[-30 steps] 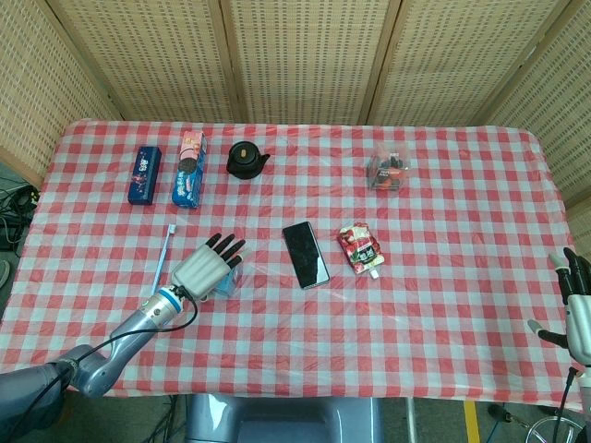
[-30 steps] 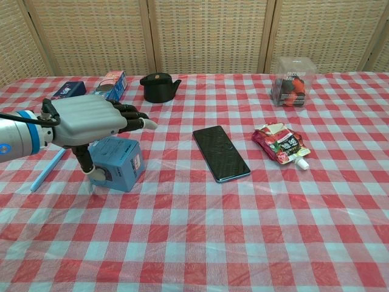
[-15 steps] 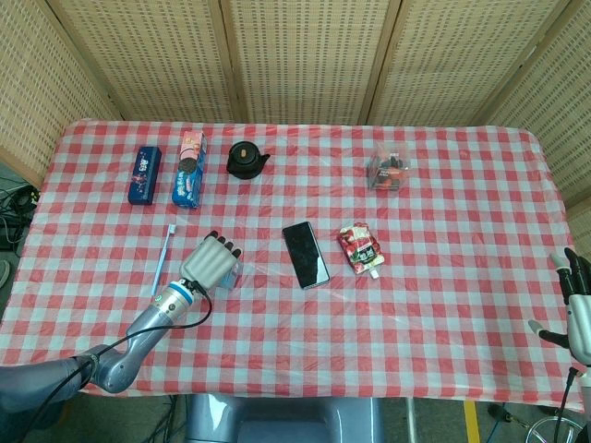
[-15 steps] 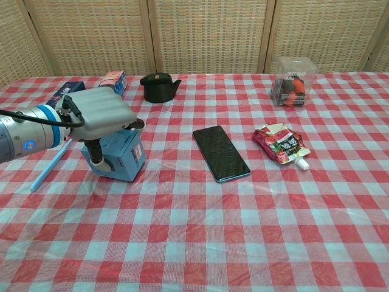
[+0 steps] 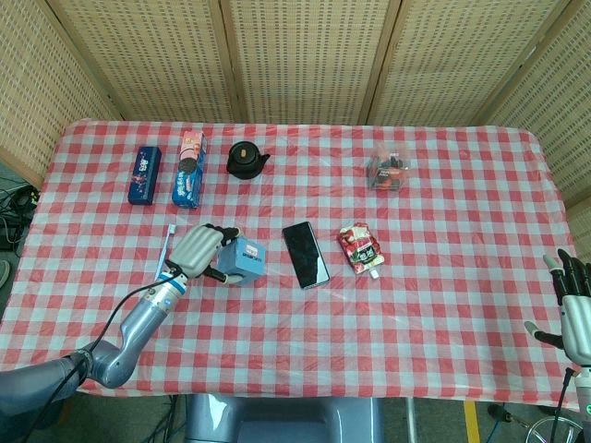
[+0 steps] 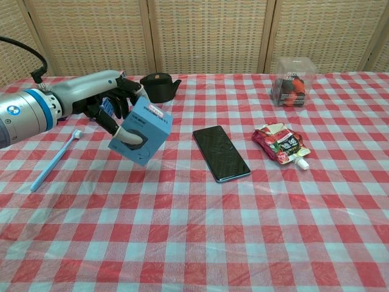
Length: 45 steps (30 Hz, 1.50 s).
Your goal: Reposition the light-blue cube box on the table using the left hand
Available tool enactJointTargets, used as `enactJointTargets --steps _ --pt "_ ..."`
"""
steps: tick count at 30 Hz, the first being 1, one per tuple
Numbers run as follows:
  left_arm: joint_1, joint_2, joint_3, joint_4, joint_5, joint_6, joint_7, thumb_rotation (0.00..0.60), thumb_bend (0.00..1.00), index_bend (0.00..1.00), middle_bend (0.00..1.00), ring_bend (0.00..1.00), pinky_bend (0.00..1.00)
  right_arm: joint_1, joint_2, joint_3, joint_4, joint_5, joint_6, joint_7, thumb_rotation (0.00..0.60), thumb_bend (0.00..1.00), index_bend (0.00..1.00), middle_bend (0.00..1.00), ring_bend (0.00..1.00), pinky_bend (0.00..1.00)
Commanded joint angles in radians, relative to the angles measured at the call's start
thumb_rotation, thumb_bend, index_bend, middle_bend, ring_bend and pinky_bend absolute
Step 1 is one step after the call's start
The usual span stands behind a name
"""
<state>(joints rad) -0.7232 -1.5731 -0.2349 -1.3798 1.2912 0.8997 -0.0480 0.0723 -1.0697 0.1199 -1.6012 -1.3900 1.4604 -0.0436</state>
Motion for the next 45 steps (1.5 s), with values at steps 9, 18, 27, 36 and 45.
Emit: enactJointTargets --steps 9,18,27,36,45 --pt "0.023 -0.19 0.036 0.353 0.184 0.095 -0.643 0.6 0.0 0.52 0.53 0.47 0.31 0.002 -0.005 -0.001 0.003 0.004 -0.005 -0.008 0.6 0.0 0.0 0.0 0.0 0.0" --pt "-0.001 -0.287 0.081 0.511 0.208 0.1 -0.715 0.6 0.0 0.51 0.51 0.46 0.28 0.007 -0.004 0.004 0.016 0.019 -0.02 0.008 0.6 0.0 0.0 0.0 0.0 0.0" --pt "-0.006 -0.262 0.145 0.512 0.242 0.081 -0.701 0.6 0.0 0.0 0.01 0.0 0.0 0.007 -0.003 0.001 0.014 0.017 -0.022 0.011 0.6 0.0 0.0 0.0 0.0 0.0" --pt "0.033 -0.133 0.175 0.412 0.304 0.224 -0.674 0.6 0.0 0.0 0.0 0.0 0.0 0.004 0.002 0.0 0.007 0.009 -0.013 0.021 0.6 0.0 0.0 0.0 0.0 0.0" --pt "0.005 0.13 0.168 0.055 0.295 0.159 -0.073 0.6 0.0 0.0 0.0 0.0 0.0 0.002 0.008 -0.002 -0.003 -0.001 -0.005 0.024 0.6 0.0 0.0 0.0 0.0 0.0"
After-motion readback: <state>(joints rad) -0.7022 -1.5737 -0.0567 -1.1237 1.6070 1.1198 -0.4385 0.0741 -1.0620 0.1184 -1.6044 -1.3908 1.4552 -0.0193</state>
